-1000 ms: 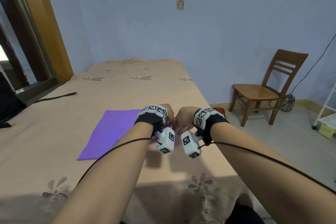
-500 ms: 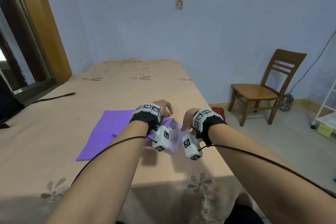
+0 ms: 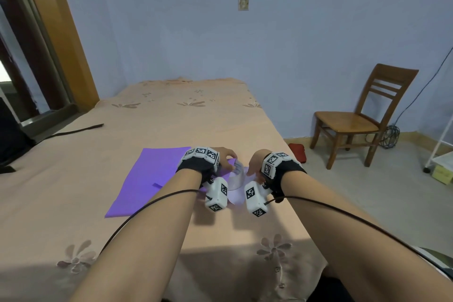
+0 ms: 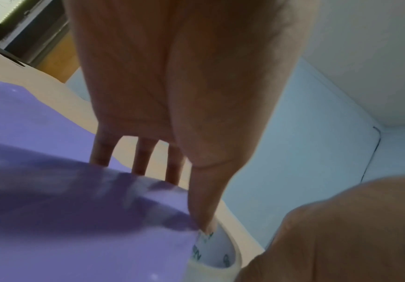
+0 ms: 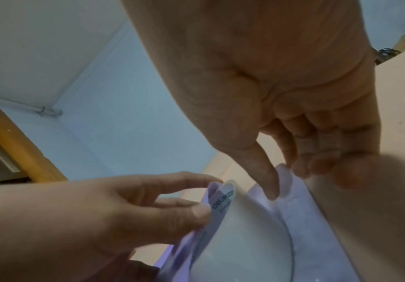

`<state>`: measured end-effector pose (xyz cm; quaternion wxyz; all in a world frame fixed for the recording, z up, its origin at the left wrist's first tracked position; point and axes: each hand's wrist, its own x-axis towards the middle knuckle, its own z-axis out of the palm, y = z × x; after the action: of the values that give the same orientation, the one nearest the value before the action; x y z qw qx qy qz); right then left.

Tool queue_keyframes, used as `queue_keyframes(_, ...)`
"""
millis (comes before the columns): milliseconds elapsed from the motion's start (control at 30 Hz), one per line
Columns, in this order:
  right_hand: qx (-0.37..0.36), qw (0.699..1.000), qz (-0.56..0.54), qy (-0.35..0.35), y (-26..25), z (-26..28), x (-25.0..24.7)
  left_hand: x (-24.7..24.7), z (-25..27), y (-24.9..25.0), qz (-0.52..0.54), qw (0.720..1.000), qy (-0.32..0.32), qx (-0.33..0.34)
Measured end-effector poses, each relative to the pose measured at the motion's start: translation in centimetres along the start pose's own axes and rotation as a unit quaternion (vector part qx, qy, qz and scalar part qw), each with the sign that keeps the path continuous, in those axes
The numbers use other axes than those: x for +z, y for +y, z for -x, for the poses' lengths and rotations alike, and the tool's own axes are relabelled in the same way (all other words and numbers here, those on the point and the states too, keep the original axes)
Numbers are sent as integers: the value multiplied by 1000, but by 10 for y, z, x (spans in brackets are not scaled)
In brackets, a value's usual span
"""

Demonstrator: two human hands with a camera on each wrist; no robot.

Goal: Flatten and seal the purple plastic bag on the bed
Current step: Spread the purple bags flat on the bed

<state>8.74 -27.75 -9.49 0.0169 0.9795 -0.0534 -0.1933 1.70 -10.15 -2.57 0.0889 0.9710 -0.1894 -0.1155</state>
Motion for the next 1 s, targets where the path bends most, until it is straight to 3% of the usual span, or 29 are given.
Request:
queue_keyframes(67, -1, 1000, -19, -10, 5, -75, 20, -7, 1, 2, -2, 1000, -6, 7)
queue_keyframes(100, 8, 999, -32, -9, 4, -74, 20, -11, 2, 2, -1, 1000, -20, 10)
queue_keyframes(200, 20, 981, -190, 10, -1, 5, -9, -20, -1, -2, 27, 997, -64, 18)
queue_keyframes(267, 8, 963, -259, 69, -6, 61, -29, -24, -3, -5, 50, 995, -81, 24)
queue_keyframes(367, 12, 939, -316, 135, -11, 80, -44, -25, -3, -9, 73, 994, -80, 19)
queue_keyframes(467, -9, 950, -285, 125, -15, 94, -53, -24, -2, -12, 64, 995, -74, 18)
queue_keyframes(600, -35, 980, -197, 9, -11, 113, -67, -22, -8, -10, 25, 998, -32, 54)
queue_keyframes(700, -35, 993, -105, -40, -8, 123, -67, -16, -12, -6, 20, 997, -40, 64)
queue_keyframes(1000, -60, 987, -149, -13, -5, 114, -56, -14, -15, 1, 88, 996, -2, 13)
